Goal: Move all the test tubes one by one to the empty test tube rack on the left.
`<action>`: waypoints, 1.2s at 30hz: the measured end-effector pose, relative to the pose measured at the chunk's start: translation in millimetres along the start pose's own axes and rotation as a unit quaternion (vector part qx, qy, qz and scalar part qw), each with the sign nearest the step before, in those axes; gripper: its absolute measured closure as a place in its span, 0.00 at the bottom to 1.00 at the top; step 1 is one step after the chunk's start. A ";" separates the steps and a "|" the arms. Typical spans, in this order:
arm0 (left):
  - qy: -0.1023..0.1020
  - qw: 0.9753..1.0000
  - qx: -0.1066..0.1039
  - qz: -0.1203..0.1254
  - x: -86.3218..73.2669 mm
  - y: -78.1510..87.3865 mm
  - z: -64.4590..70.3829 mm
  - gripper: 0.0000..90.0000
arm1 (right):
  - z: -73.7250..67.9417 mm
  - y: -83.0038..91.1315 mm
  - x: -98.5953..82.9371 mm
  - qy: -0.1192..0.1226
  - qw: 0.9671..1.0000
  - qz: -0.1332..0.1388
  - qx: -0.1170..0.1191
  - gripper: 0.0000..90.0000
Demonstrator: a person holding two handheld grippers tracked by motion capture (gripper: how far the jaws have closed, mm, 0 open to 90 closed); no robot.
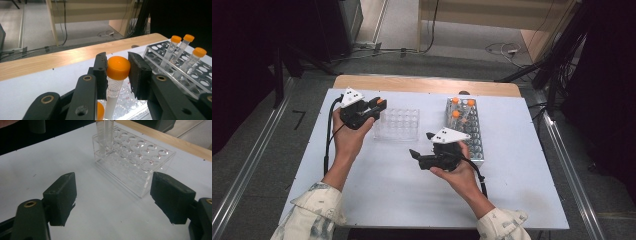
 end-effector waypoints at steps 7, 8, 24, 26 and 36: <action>-0.006 1.000 0.002 -0.026 -17.1 -7.7 2.8 0.78 | 0.3 0.8 -0.3 0.000 1.000 -0.001 0.001 0.22; -0.008 1.000 0.003 -0.028 -18.7 -8.4 3.4 0.78 | 0.1 0.7 -0.3 0.000 1.000 -0.001 0.000 0.22; -0.016 0.999 -0.001 -0.033 -22.0 -9.5 7.8 0.65 | -0.1 -0.4 -1.1 0.001 1.000 -0.004 -0.002 0.22; -0.014 0.999 -0.001 -0.032 -21.8 -9.3 7.7 0.63 | 0.1 -0.1 -1.1 -0.001 1.000 -0.004 -0.002 0.22; 0.002 1.000 -0.016 -0.022 -18.9 -5.5 9.1 0.52 | 2.3 0.9 -0.4 -0.001 1.000 0.001 -0.007 0.22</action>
Point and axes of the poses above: each handheld gripper's, and its own axes: y roughly backward along the jaws, x roughly out of its top, z roughly to its right, the point moved 2 cm from there along -y, roughly forward along the jaws, and after that the axes turned 10 degrees about -y, right-handed, at the moved point
